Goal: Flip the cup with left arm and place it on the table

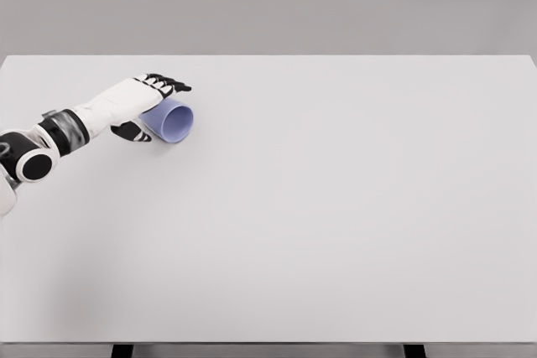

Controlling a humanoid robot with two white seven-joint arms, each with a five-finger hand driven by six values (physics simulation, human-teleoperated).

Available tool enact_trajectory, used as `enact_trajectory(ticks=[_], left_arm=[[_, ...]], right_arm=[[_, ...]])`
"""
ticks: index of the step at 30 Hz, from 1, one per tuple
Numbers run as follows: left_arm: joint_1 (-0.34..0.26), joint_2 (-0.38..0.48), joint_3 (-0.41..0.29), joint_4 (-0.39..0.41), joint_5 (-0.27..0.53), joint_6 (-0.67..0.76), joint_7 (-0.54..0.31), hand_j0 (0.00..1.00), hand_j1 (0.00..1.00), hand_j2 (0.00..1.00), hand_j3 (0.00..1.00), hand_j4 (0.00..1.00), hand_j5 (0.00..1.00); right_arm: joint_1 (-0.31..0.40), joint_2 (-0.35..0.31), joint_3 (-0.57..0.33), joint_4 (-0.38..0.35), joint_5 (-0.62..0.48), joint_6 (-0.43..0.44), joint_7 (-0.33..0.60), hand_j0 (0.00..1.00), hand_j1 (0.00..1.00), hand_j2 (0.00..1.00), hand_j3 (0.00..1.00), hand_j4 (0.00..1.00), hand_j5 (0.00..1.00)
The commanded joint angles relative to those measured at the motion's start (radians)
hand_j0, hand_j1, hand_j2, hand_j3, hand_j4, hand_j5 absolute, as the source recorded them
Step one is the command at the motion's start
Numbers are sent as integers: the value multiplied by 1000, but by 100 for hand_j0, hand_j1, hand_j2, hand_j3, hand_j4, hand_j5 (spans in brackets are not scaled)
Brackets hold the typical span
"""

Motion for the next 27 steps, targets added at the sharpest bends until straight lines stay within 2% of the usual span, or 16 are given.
enact_trajectory(ticks=[1, 20, 25, 27], left_arm=[[0, 1, 0, 1, 0, 0, 0, 100, 100, 100, 100, 100, 100], [-31, -19, -23, 37, -23, 6, -6, 100, 100, 100, 100, 100, 100], [-44, -19, -51, 43, -36, 6, -8, 100, 100, 100, 100, 100, 100], [-44, -19, -53, 43, -38, 6, -35, 100, 100, 100, 100, 100, 100]], right_arm=[[0, 0, 0, 0, 0, 0, 0, 100, 100, 100, 100, 100, 100], [0, 0, 0, 0, 0, 0, 0, 100, 100, 100, 100, 100, 100], [0, 0, 0, 0, 0, 0, 0, 100, 100, 100, 100, 100, 100], [0, 0, 0, 0, 0, 0, 0, 100, 100, 100, 100, 100, 100]])
